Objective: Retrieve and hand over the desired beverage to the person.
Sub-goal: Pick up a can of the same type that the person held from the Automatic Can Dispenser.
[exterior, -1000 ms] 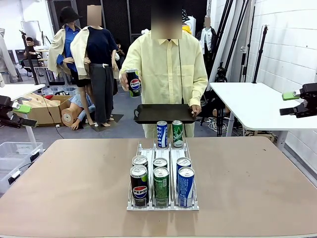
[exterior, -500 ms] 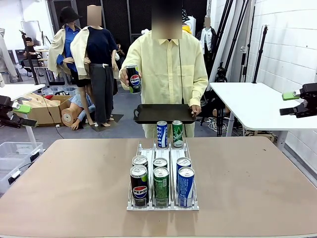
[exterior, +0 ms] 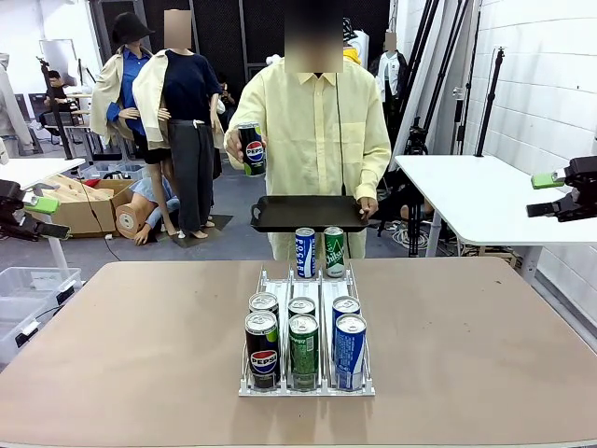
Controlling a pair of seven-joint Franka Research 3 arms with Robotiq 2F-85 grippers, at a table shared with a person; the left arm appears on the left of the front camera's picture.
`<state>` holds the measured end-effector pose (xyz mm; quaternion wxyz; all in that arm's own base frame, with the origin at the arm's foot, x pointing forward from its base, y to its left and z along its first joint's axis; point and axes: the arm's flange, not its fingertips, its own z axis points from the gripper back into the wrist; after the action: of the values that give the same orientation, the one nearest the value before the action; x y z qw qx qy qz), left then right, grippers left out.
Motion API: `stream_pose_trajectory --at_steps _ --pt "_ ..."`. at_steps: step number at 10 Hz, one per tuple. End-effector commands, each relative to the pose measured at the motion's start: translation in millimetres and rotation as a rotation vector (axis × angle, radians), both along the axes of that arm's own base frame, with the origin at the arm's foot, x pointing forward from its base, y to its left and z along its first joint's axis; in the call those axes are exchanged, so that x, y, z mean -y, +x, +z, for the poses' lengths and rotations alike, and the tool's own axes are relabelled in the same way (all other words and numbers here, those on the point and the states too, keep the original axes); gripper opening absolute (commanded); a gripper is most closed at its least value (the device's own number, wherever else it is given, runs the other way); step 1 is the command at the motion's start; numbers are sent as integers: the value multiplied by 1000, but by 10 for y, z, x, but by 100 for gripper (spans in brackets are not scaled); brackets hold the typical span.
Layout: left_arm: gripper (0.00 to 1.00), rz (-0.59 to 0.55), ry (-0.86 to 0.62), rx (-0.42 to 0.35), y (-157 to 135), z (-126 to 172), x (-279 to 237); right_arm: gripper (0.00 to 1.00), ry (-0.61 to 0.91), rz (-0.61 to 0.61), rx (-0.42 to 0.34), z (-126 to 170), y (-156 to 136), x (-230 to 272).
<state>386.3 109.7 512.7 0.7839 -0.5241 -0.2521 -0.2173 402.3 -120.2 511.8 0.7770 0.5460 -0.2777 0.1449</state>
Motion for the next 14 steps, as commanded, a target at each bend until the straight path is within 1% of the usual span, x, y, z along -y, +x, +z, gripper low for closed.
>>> stream_pose_trajectory --at_steps 1,14 --pt "100 -3 -6 5 -27 5 -14 100 0 4 7 -16 -10 -8" --pt "100 -3 -6 5 -27 5 -14 100 0 4 7 -16 -10 -8"
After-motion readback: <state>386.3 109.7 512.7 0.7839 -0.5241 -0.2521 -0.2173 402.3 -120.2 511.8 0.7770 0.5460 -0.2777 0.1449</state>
